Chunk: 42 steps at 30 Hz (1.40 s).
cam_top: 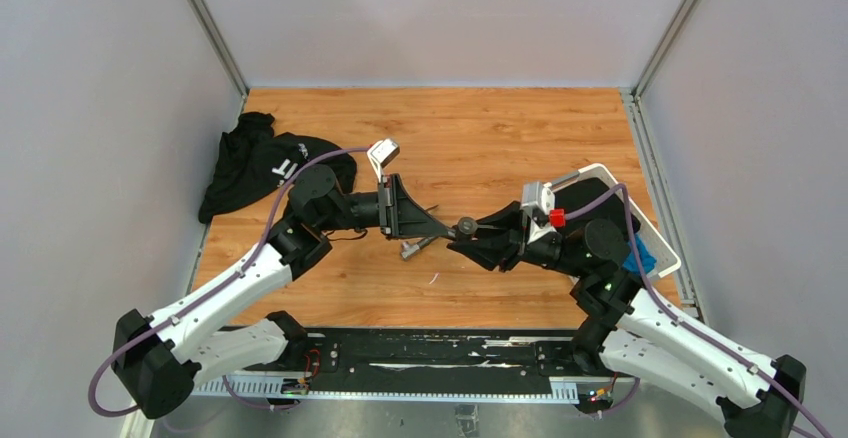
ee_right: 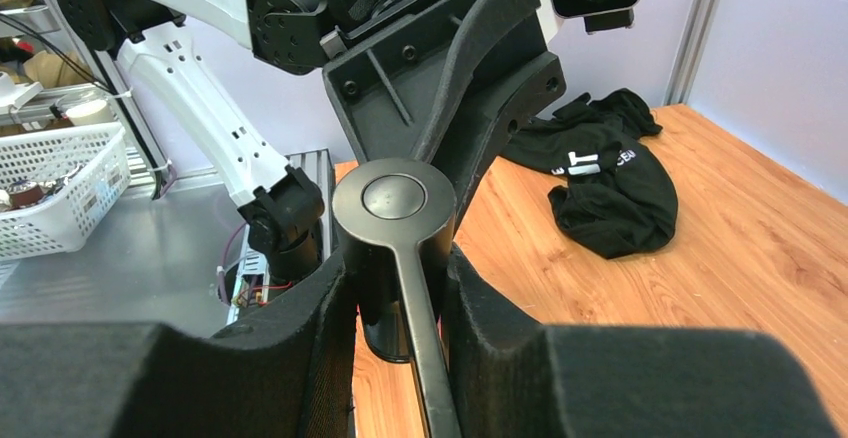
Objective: Install the water faucets
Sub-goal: Adjust the water faucet at the center of the board.
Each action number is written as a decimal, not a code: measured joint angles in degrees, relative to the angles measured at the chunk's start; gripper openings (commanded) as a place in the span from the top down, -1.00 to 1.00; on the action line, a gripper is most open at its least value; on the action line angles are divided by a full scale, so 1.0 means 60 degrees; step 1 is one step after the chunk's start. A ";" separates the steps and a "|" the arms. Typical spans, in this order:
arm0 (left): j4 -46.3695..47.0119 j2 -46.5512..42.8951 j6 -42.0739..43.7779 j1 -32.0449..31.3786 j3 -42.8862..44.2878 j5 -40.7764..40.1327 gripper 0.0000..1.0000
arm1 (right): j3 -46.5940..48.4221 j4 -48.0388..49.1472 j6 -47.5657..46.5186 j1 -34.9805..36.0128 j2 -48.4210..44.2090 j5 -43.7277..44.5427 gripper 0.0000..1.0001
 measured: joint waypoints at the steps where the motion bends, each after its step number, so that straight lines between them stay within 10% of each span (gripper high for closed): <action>1: 0.0000 0.0036 0.0033 -0.0004 0.0004 -0.0007 -0.19 | -0.0080 0.0040 0.0004 0.0004 -0.0066 0.0066 1.00; 5: -0.0386 0.0189 0.0412 -0.0044 0.0113 -0.0127 -0.64 | -0.0663 -0.0036 0.0000 0.0004 -0.0561 0.0586 1.00; 19: -0.7595 0.0204 0.6444 0.0138 0.1942 -0.6357 -1.00 | -0.1013 -0.3118 -0.0532 -0.0761 -0.1687 0.4258 1.00; 28: -0.7916 0.3155 0.8597 -0.0965 0.1494 -0.8003 -0.96 | -0.0965 -0.4699 0.0426 -0.2550 -0.1581 0.4116 1.00; 42: -0.7796 0.6910 1.0663 -0.2204 0.3377 -0.9129 -0.24 | -0.0441 -0.5424 0.0674 -0.2561 -0.2095 0.4091 1.00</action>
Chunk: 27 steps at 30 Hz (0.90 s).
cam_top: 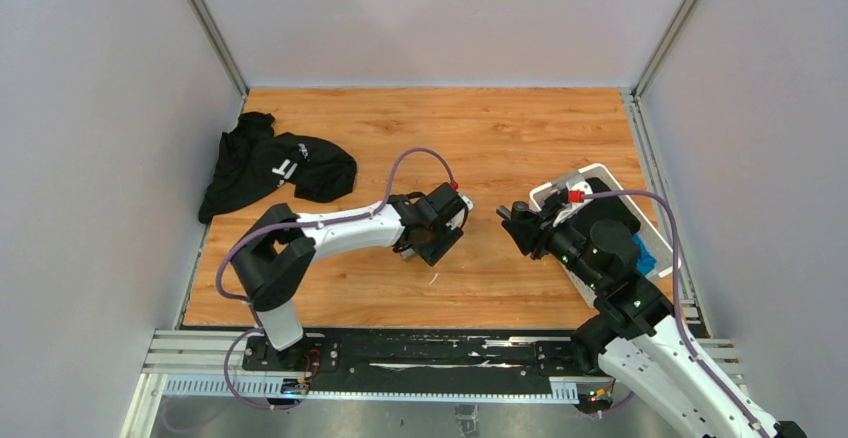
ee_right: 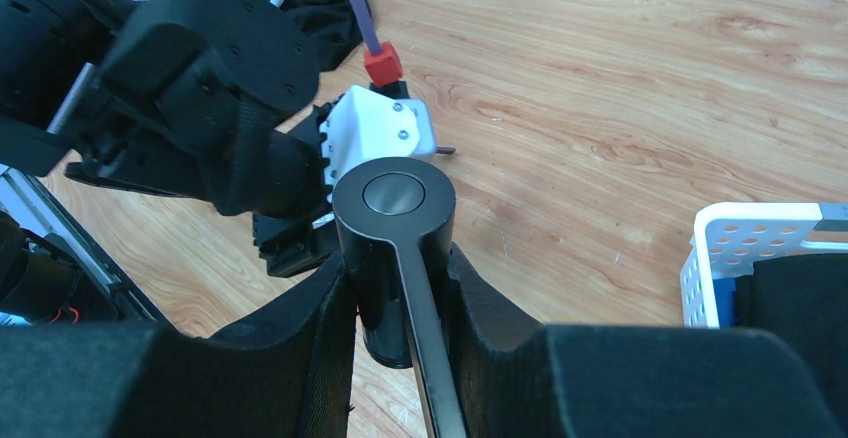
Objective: Install the water faucets
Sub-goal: Adjust the water faucet at the center of the board, then pick up the water faucet from the center of the board.
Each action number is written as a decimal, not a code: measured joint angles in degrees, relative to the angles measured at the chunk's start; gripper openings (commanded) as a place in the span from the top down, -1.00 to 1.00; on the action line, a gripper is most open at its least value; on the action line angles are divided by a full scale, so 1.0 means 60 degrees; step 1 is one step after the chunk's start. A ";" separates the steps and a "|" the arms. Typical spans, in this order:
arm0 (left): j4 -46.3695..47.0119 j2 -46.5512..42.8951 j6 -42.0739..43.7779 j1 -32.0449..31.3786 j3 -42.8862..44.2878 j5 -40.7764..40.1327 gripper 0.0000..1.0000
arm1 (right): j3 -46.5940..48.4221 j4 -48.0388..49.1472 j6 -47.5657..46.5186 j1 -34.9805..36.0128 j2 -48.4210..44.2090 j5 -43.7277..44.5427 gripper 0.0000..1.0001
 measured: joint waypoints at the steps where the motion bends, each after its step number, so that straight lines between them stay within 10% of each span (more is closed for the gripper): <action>1: -0.0004 0.0189 0.0018 -0.0026 0.0062 -0.0051 -0.23 | 0.0000 -0.0026 0.0007 0.0000 0.0015 0.0000 1.00; 12: 0.0044 0.1115 0.0055 -0.0033 0.0299 -0.0911 0.30 | 0.0000 -0.0204 0.0011 0.0000 0.0040 -0.0004 1.00; 17: 0.0062 0.1297 0.0087 -0.0033 0.0455 -0.1151 0.99 | 0.0000 -0.0219 0.0018 0.0000 0.0036 -0.0004 1.00; 27: -0.0492 0.0047 -0.1534 0.0616 0.0215 -0.0900 1.00 | 0.0000 -0.0324 0.0011 0.0000 0.0015 -0.0007 1.00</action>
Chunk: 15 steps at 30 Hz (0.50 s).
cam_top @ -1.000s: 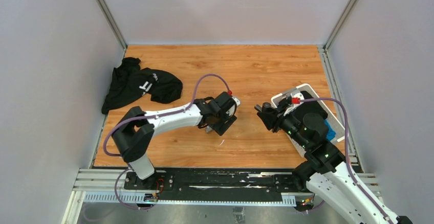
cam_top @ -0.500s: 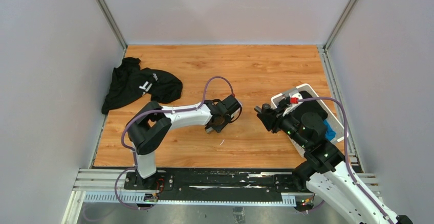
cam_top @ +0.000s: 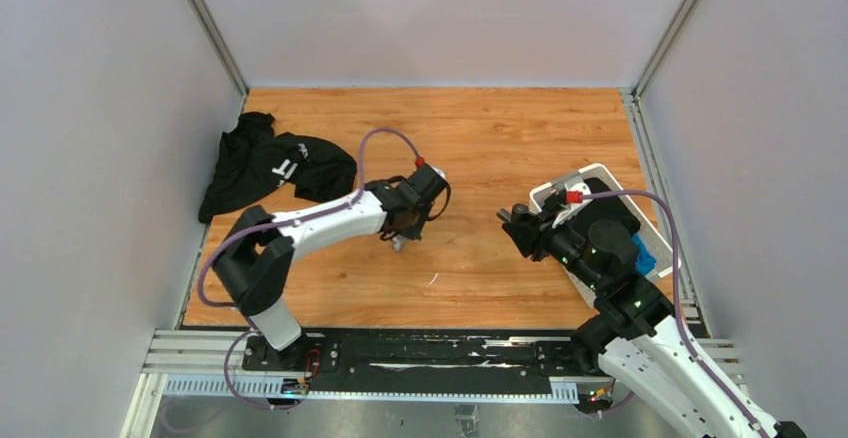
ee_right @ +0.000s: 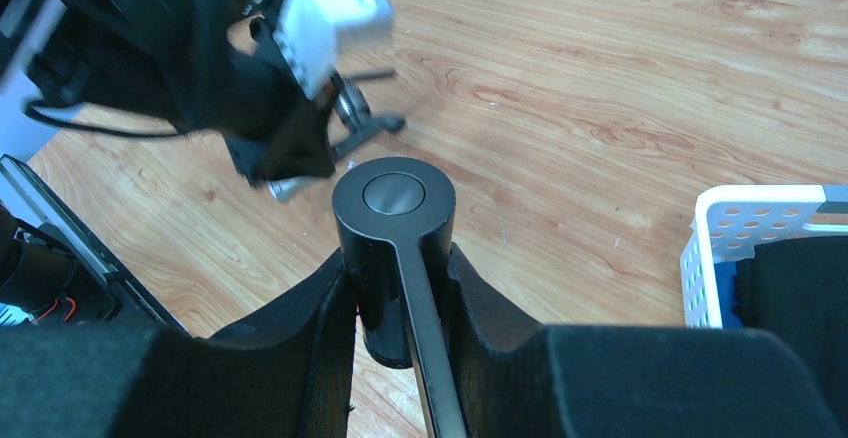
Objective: Install the water faucets
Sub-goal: Pick up the water faucet from the center of the board.
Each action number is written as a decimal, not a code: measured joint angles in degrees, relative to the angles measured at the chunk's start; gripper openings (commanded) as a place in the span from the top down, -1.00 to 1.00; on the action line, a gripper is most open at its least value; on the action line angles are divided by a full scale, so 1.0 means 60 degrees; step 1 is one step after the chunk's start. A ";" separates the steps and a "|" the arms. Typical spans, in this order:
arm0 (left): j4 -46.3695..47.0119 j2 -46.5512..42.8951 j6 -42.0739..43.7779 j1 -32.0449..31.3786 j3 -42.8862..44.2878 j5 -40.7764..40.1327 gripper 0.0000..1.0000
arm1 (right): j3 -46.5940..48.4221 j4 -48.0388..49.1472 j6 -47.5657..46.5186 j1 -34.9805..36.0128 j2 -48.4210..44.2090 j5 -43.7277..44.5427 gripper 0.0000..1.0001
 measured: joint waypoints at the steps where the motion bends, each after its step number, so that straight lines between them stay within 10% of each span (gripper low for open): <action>1: -0.0069 -0.0299 -0.0295 0.0168 -0.0015 -0.0062 1.00 | 0.0000 -0.0007 0.0000 0.0000 -0.0022 0.0000 1.00; 12: -0.0117 0.0073 -0.2841 0.0532 -0.0382 -0.1359 1.00 | 0.0000 -0.0011 0.0000 0.0000 0.0015 -0.0051 1.00; 15: -0.0200 0.0652 -0.2980 0.0532 -0.0364 -0.1428 0.68 | 0.0004 -0.0026 -0.0004 0.0000 0.0018 -0.0062 1.00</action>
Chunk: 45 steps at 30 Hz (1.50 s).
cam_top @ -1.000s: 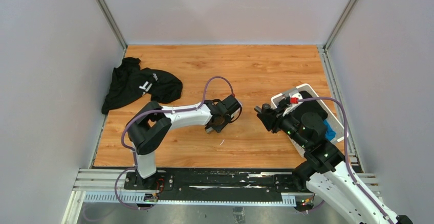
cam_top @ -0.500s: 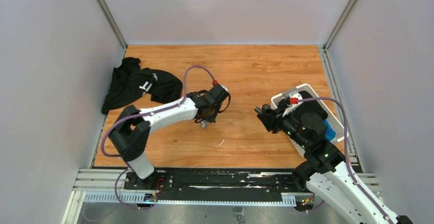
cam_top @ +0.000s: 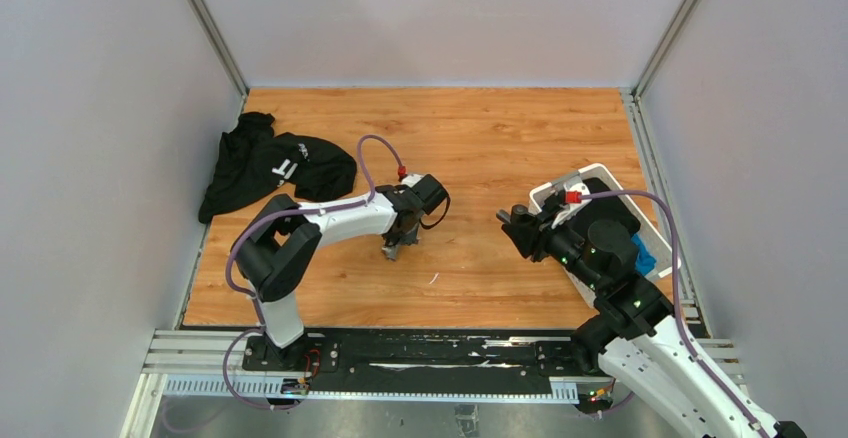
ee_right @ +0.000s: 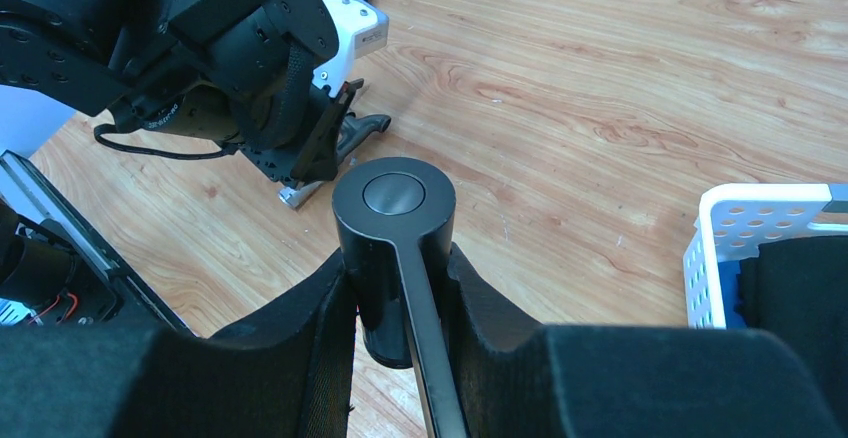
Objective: Install the water faucets
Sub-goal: Pick up the water faucet from the center of the board.
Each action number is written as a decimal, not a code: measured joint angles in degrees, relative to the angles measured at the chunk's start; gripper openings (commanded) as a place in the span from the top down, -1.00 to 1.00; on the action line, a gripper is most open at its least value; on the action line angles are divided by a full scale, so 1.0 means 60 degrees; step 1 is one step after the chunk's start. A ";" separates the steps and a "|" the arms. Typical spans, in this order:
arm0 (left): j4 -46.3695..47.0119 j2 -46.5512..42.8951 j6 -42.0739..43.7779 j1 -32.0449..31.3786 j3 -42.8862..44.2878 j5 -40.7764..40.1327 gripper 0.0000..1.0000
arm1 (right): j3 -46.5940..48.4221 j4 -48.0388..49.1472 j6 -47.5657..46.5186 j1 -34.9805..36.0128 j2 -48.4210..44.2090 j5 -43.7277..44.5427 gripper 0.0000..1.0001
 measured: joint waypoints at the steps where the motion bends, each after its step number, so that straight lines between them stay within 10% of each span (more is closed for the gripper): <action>1: -0.0004 -0.0022 -0.0033 0.0000 -0.0004 0.0000 0.49 | 0.0000 -0.0015 0.0000 0.0000 0.0000 0.0000 1.00; 6: -0.0025 -0.0018 -0.0124 0.0000 -0.0004 -0.0007 -0.31 | 0.0000 -0.0095 0.0000 0.0000 -0.0029 -0.0007 1.00; 13: -0.0226 -0.0397 -0.0233 0.0000 -0.0022 0.0076 -0.65 | 0.0000 -0.0080 0.0004 0.0000 0.0106 -0.0168 1.00; 22: -0.0350 -0.1377 -0.0237 0.0000 -0.0503 0.0353 -0.74 | 0.0000 0.0120 0.0076 0.0000 0.0525 -0.0466 1.00; 45: 0.0073 -0.0965 0.0160 0.0408 -0.1096 0.1647 -0.14 | 0.0000 0.0171 0.0248 0.0000 0.0583 -0.0645 1.00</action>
